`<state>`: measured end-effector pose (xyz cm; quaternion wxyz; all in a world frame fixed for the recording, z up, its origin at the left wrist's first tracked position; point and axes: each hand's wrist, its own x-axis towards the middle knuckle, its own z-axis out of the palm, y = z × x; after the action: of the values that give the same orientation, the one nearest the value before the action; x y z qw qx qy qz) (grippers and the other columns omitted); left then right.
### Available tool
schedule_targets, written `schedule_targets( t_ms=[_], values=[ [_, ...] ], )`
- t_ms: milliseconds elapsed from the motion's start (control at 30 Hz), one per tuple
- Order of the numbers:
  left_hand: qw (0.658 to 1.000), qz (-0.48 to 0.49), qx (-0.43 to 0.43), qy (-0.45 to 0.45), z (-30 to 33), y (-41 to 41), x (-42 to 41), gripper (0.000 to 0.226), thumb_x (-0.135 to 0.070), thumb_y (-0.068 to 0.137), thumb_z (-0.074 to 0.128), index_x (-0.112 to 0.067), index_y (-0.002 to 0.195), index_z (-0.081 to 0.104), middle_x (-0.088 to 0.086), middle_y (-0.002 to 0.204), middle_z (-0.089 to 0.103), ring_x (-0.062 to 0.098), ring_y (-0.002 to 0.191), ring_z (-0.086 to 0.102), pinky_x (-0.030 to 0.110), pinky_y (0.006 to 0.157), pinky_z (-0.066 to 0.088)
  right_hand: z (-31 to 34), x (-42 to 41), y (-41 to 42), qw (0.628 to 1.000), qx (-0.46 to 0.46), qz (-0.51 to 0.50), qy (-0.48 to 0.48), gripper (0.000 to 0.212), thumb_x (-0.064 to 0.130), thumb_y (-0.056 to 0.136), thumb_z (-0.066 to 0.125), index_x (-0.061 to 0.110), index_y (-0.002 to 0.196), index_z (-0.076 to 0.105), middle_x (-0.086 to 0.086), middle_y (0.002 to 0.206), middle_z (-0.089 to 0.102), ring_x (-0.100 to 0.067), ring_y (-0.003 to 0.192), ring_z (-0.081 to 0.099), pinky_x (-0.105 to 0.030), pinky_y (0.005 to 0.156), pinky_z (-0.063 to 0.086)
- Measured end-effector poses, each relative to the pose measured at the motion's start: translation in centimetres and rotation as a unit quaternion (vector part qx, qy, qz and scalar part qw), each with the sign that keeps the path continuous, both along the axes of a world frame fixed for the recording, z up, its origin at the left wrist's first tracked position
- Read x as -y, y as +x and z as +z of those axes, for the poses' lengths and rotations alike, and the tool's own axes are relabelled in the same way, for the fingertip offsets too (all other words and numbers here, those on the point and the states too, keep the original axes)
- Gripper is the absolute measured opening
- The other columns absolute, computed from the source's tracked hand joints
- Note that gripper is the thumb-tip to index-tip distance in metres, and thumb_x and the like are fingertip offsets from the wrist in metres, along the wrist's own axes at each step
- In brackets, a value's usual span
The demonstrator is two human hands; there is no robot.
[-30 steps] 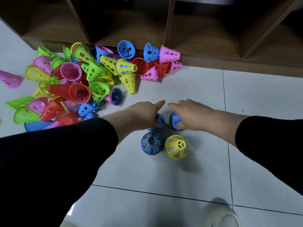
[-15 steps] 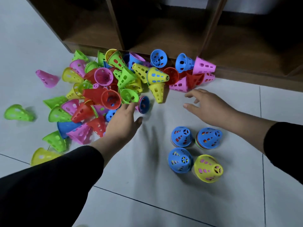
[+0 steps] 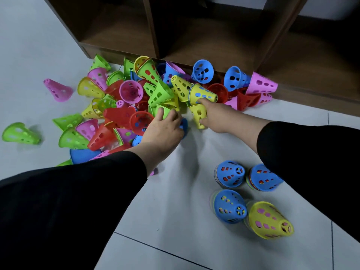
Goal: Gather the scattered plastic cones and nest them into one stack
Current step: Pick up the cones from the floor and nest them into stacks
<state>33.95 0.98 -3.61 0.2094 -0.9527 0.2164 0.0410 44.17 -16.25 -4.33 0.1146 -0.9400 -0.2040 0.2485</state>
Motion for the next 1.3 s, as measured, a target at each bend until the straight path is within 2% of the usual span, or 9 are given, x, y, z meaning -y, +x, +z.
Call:
schedule_targets(
  t_ms=[200,433,500,600,767,900,1000,1167,1300],
  values=[
    [1.0,-0.009,0.012,-0.024,-0.8,-0.2,-0.5,0.021,-0.018,0.087,0.056,-0.019,0.101,0.072,0.008,0.102,0.062,0.034,0.109,0.049,0.056,0.096,0.03,-1.7,0.1,-0.5,0.999,-0.009,-0.041,-0.021,0.053,0.042,0.096,0.058,0.009,0.134,0.043,-0.02,0.124,0.06,-0.038,0.111,0.057,-0.038,0.084,0.048],
    [0.962,0.115,0.021,-0.246,-0.6,-3.1,-0.7,0.011,-0.033,0.1,0.048,-0.025,0.105,0.053,0.004,0.1,0.063,0.031,0.099,0.055,0.044,0.085,0.039,-0.3,3.5,-2.5,0.988,-0.026,-0.114,0.101,0.038,0.043,0.093,0.063,0.008,0.109,0.062,-0.013,0.103,0.066,-0.03,0.098,0.062,-0.031,0.074,0.045],
    [0.88,0.2,-0.024,-0.431,0.8,-4.0,0.0,0.015,-0.035,0.104,0.042,-0.021,0.1,0.049,0.0,0.088,0.059,0.025,0.084,0.055,0.039,0.072,0.041,1.9,4.8,-2.9,0.97,-0.032,-0.167,0.172,0.032,0.039,0.088,0.069,0.009,0.089,0.061,-0.011,0.083,0.064,-0.023,0.078,0.06,-0.034,0.064,0.043],
    [0.727,0.301,-0.064,-0.613,2.8,-4.7,1.2,0.017,-0.038,0.105,0.039,-0.024,0.097,0.044,-0.006,0.082,0.058,0.014,0.078,0.058,0.036,0.071,0.046,5.9,7.2,-3.6,0.942,-0.01,-0.209,0.263,0.027,0.028,0.085,0.074,0.005,0.096,0.066,-0.011,0.09,0.067,-0.018,0.078,0.059,-0.034,0.071,0.047],
    [0.404,0.384,-0.148,-0.817,6.4,-5.8,4.4,0.02,-0.031,0.104,0.045,-0.019,0.09,0.05,0.009,0.093,0.066,0.034,0.096,0.067,0.055,0.082,0.058,10.9,13.1,-6.7,0.933,-0.008,-0.21,0.292,0.034,0.025,0.078,0.082,0.022,0.103,0.059,-0.004,0.114,0.066,-0.026,0.101,0.065,-0.046,0.084,0.054],
    [0.325,0.384,-0.145,-0.852,7.8,-6.4,7.1,0.016,-0.025,0.099,0.058,-0.01,0.106,0.059,0.001,0.08,0.073,0.018,0.076,0.072,0.038,0.069,0.06,11.8,17.4,-10.8,0.939,-0.009,-0.198,0.282,0.058,0.028,0.072,0.086,0.036,0.12,0.055,0.011,0.117,0.065,-0.015,0.101,0.064,-0.032,0.08,0.054],
    [0.38,0.378,-0.143,-0.832,7.7,-6.8,8.1,0.033,-0.021,0.082,0.077,-0.007,0.105,0.057,0.004,0.08,0.069,0.015,0.07,0.066,0.033,0.07,0.055,11.3,19.9,-13.1,0.963,-0.002,-0.17,0.207,0.068,0.03,0.077,0.082,0.036,0.135,0.047,0.013,0.127,0.059,-0.011,0.104,0.058,-0.019,0.075,0.044],
    [0.766,0.269,-0.177,-0.557,7.6,-7.4,9.0,0.056,-0.034,0.072,0.085,-0.019,0.11,0.047,-0.004,0.077,0.063,0.017,0.062,0.061,0.033,0.059,0.054,10.5,21.5,-14.8,0.999,0.008,-0.042,0.033,0.082,0.033,0.082,0.072,0.029,0.152,0.028,0.008,0.141,0.049,-0.013,0.12,0.038,-0.019,0.086,0.03],
    [0.907,0.128,-0.224,-0.334,7.4,-6.2,10.0,0.068,-0.031,0.074,0.079,-0.024,0.131,0.042,-0.006,0.09,0.064,0.021,0.087,0.064,0.032,0.074,0.052,9.0,20.7,-14.6,0.999,-0.004,0.008,-0.044,0.091,0.04,0.08,0.067,0.022,0.156,0.019,-0.001,0.139,0.05,-0.021,0.125,0.037,-0.031,0.1,0.04]
  ],
)
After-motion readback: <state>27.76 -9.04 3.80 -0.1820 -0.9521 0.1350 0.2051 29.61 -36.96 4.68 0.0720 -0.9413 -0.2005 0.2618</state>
